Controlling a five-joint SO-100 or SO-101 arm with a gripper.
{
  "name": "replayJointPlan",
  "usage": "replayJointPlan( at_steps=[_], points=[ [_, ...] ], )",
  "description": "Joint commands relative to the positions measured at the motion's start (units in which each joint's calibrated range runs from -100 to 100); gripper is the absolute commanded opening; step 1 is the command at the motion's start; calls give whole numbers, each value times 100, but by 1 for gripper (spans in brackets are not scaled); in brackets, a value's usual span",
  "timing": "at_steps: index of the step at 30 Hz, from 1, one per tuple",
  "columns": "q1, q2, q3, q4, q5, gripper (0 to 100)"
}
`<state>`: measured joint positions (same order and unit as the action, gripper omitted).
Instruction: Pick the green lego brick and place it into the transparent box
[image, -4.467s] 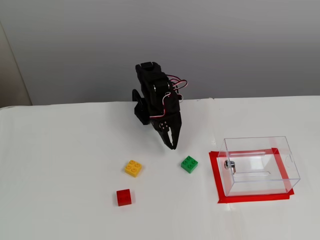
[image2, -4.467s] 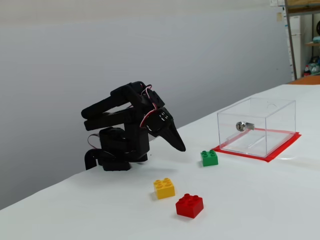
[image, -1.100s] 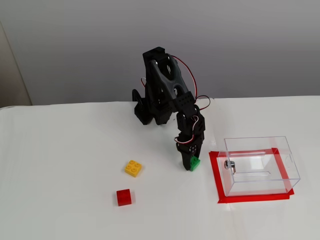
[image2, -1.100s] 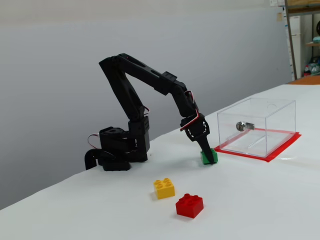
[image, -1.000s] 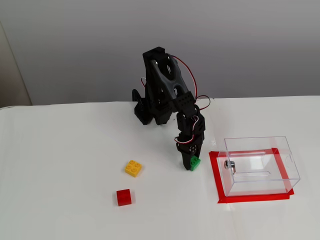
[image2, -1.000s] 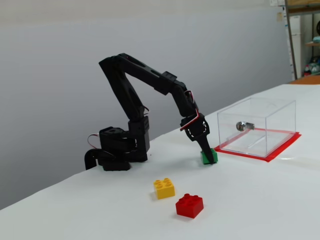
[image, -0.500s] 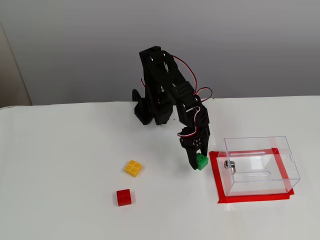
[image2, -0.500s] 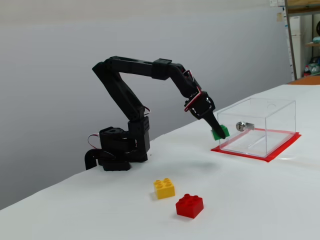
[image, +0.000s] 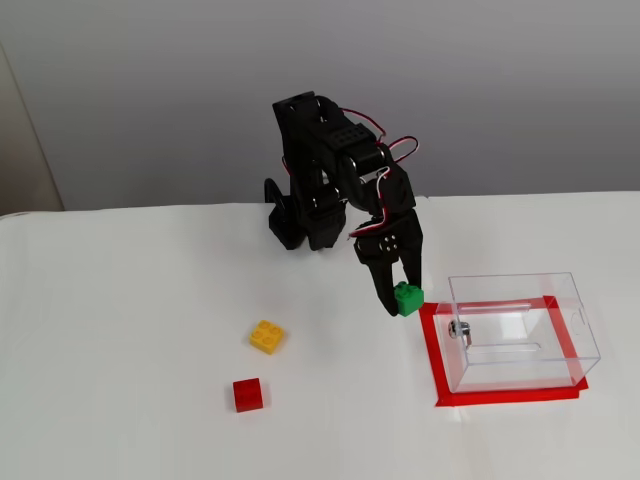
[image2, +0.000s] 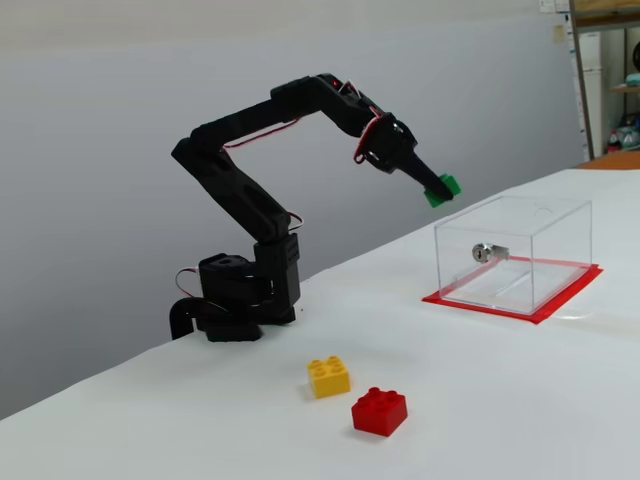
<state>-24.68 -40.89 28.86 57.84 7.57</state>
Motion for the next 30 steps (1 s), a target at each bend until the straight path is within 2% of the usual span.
replayJointPlan(
  at_steps=[1, 13, 30],
  points=[
    [-360, -209, -544, 56, -183, 8],
    [-2112, 869, -1060, -31, -225, 8],
    [-2896, 3686, -3175, -214, -225, 8]
  ],
)
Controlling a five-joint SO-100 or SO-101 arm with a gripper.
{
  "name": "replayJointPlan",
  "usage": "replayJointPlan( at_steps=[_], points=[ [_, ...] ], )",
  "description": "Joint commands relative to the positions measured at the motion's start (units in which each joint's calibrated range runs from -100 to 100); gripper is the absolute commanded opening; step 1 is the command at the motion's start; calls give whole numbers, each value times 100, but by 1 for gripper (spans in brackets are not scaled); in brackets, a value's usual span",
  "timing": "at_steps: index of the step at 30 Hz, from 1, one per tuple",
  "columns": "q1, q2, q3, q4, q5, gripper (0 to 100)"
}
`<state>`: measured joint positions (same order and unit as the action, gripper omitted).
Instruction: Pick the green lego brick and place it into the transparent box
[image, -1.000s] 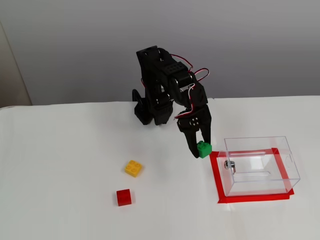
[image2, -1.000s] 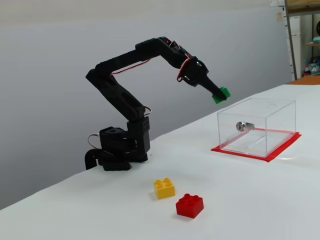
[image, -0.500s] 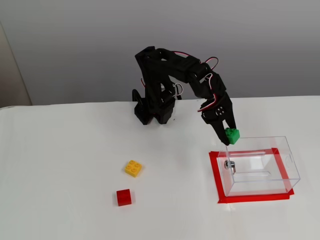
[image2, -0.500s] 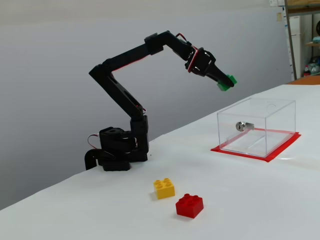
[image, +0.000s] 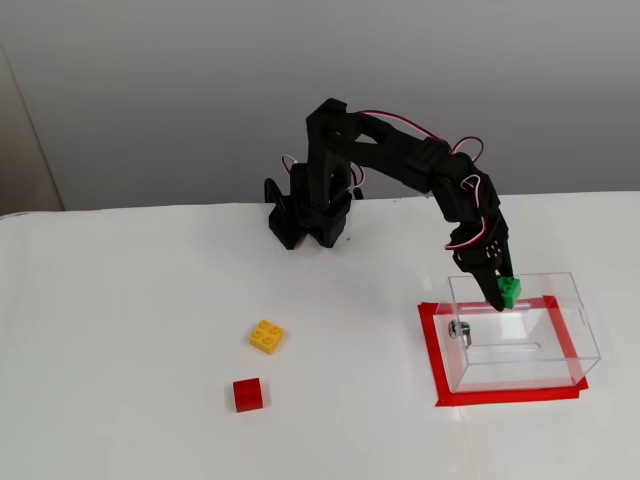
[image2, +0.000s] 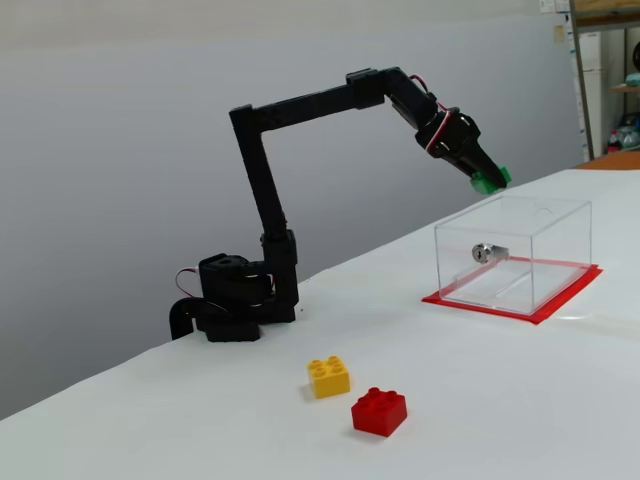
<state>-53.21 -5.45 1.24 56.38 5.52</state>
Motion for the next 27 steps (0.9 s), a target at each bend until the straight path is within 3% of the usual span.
replayJointPlan(
  at_steps=[1, 15, 21, 27],
  points=[
    [-58, 244, -494, -68, -20, 8],
    [-118, 711, -729, -77, -14, 9],
    [-110, 711, -720, -77, -14, 23],
    [-118, 711, -720, -77, -14, 25]
  ],
)
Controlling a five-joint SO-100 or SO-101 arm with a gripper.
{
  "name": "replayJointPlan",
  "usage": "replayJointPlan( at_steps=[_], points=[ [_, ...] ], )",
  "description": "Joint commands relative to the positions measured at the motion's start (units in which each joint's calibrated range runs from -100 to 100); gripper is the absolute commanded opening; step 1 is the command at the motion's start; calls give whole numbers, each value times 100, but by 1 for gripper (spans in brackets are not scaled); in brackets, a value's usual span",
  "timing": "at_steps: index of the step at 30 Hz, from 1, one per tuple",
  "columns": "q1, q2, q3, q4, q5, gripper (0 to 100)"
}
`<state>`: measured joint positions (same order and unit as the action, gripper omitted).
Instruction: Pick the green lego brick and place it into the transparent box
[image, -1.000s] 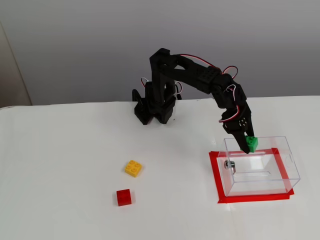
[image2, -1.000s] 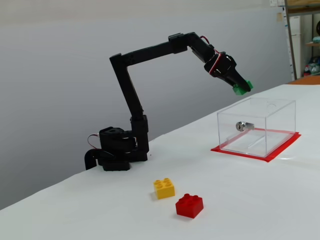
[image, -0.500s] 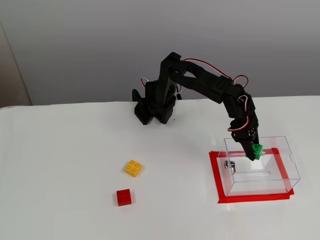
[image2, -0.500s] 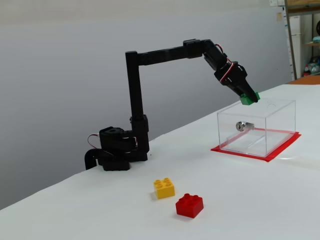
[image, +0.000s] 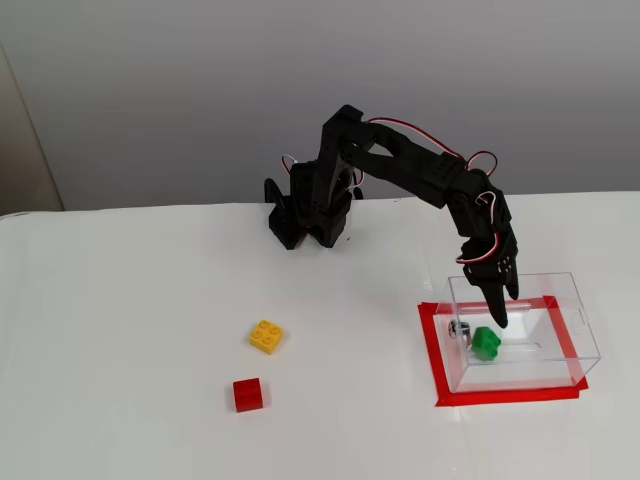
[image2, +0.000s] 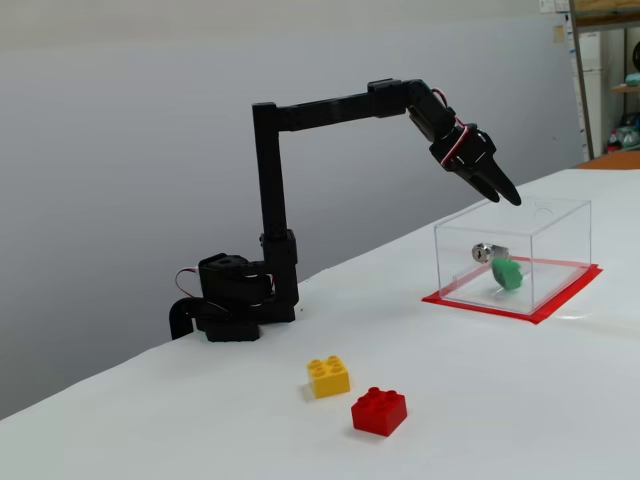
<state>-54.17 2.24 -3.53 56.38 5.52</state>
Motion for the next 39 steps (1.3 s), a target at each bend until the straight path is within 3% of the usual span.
replayJointPlan(
  at_steps=[1, 10, 14, 17, 24, 31, 39],
  points=[
    [-21, -59, -244, -77, -14, 25],
    [-21, -135, -208, -77, -14, 23],
    [1, -143, -235, -34, -14, 10],
    [8, -160, -244, 10, -14, 5],
    [53, -559, -153, 45, -9, 4],
    [186, -975, -171, 732, -14, 2],
    [1102, -2155, -72, 880, -9, 2]
  ],
)
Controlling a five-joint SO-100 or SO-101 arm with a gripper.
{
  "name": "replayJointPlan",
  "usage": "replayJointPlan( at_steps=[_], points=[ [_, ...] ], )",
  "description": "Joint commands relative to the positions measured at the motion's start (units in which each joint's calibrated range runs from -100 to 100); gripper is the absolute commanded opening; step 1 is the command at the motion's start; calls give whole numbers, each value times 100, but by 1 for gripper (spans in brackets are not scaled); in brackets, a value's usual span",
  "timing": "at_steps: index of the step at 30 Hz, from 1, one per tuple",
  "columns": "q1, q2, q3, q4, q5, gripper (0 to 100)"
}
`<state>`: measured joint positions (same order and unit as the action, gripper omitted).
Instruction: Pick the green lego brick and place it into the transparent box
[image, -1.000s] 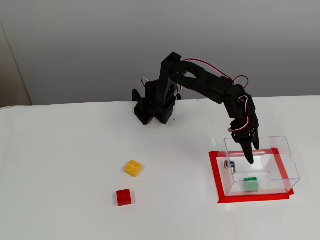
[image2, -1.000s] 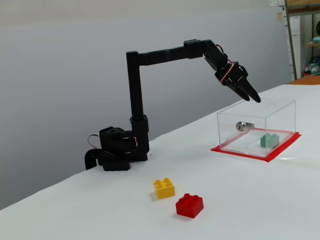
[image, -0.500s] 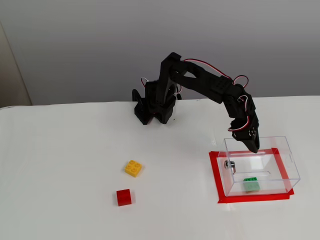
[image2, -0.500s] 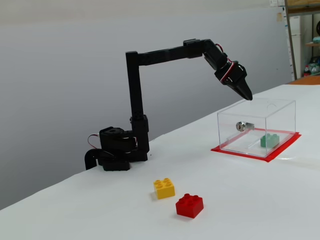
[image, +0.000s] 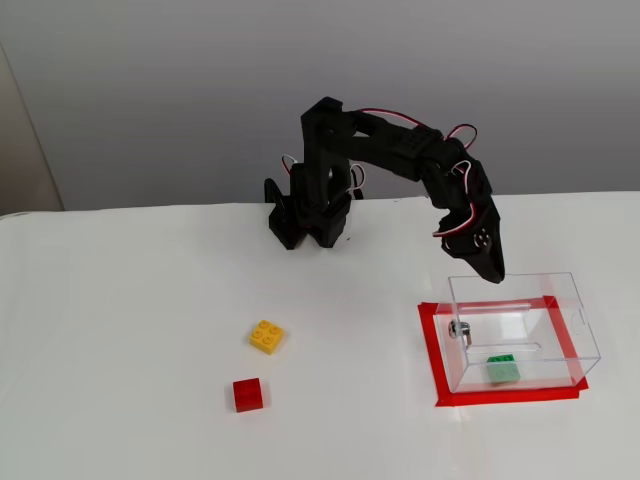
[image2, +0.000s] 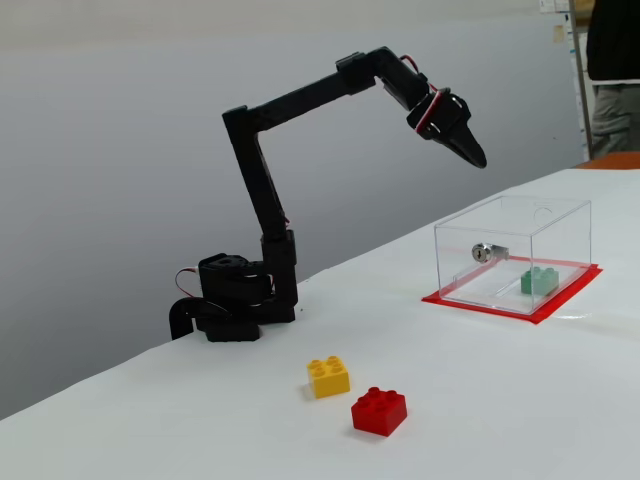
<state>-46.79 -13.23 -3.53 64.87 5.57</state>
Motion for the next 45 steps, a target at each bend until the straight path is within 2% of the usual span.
replayJointPlan(
  at_steps=[1, 11, 17, 25, 38, 45],
  points=[
    [506, -777, 0, 32, -14, 2],
    [2192, -2762, 1375, 32, -14, 2],
    [3330, -4485, 2830, 23, -19, 2],
    [4387, -6436, 4539, 23, -19, 2],
    [5171, -7921, 6320, -107, -30, 2],
    [5275, -8609, 7704, -1056, -30, 2]
  ],
)
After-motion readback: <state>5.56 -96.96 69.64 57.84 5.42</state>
